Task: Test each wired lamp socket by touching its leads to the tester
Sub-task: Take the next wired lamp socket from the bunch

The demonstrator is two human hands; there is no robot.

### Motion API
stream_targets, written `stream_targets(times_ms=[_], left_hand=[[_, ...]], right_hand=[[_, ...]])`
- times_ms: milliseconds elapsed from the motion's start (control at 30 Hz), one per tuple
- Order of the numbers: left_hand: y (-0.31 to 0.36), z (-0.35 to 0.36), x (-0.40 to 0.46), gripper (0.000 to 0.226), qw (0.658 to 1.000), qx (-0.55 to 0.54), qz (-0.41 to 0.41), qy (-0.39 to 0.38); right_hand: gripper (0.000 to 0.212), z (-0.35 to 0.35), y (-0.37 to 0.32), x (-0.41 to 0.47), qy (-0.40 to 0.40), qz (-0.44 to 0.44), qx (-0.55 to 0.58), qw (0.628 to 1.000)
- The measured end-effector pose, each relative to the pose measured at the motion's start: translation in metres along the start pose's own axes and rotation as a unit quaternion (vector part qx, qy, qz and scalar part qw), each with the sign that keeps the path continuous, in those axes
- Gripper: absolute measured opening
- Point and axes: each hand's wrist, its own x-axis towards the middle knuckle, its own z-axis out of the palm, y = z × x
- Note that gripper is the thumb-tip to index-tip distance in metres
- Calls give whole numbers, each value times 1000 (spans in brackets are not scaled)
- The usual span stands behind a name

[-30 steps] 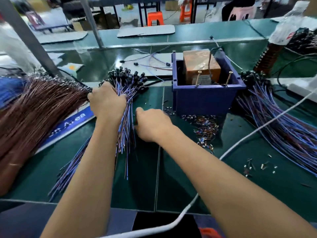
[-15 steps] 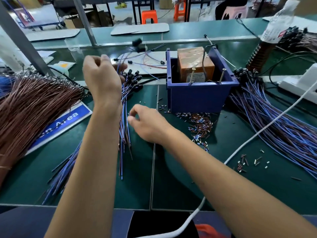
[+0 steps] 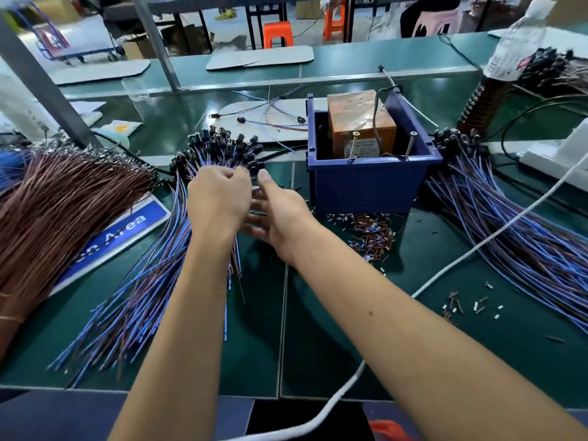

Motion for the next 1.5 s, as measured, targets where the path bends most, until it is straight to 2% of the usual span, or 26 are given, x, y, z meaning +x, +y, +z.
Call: stream_targets(times_ms=[133, 233, 367, 500, 567, 700, 800, 900, 1000, 1067, 1167, 1233, 1267, 1300, 1333, 1367, 1400, 1433, 1500], left_hand=[[-17, -10, 14, 22, 998, 21, -35, -49], [-25, -15, 29, 23, 996, -2, -39, -86], [-21, -21, 37, 23, 985, 21, 4, -172], [-16, -23, 41, 30, 976, -15, -9, -216], [-9, -20, 45, 34, 968, 9, -5, -250], [7, -10, 52, 19, 954, 79, 11, -290], [4, -5, 59, 28, 966, 51, -2, -253], [-3, -5, 74, 25, 987, 83, 0, -135], [-8, -8, 89, 24, 975, 219, 31, -19], [-11, -7, 93, 28, 956, 288, 45, -15], [-10, -2, 85, 38, 936, 349, 33, -29], [0, -2, 74, 42, 958, 281, 63, 3], [10, -2, 65, 43, 978, 186, 95, 0], [25, -4, 53, 45, 992, 51, 108, -39], [42, -7, 37, 50, 982, -113, 97, -114], [60, -10, 20, 54, 944, -248, 74, -204], [73, -10, 9, 54, 904, -323, 79, -268], [87, -11, -4, 49, 881, -350, 110, -298], [106, -8, -18, 34, 871, -353, 183, -287]], right_hand=[[33, 10, 6, 11, 34, 15, -1, 999], [31, 12, 7, 14, 16, 23, -22, 999], [23, 6, 6, 16, -21, 12, -8, 1000], [20, -2, 7, 17, -27, -7, -3, 1000], [16, -5, 7, 16, -37, -15, -15, 999], [11, -8, 5, 13, -35, -14, -18, 999], [15, -9, 4, 10, -10, -6, 3, 1000], [18, -11, 6, 2, 6, -57, -14, 998], [31, -14, 8, -12, 53, -230, -109, 966], [35, -17, 1, -23, 100, -350, -150, 919], [35, -21, -17, -37, 131, -445, -149, 873], [34, -23, -32, -42, 143, -476, -168, 851], [33, -25, -39, -44, 142, -487, -176, 844], [33, -27, -47, -45, 135, -494, -183, 839], [32, -29, -55, -46, 127, -498, -199, 835], [32, -32, -63, -46, 121, -497, -229, 828], [31, -34, -71, -47, 119, -494, -269, 818], [32, -36, -79, -49, 118, -490, -303, 809], [30, -41, -93, -54, 117, -483, -335, 800]])
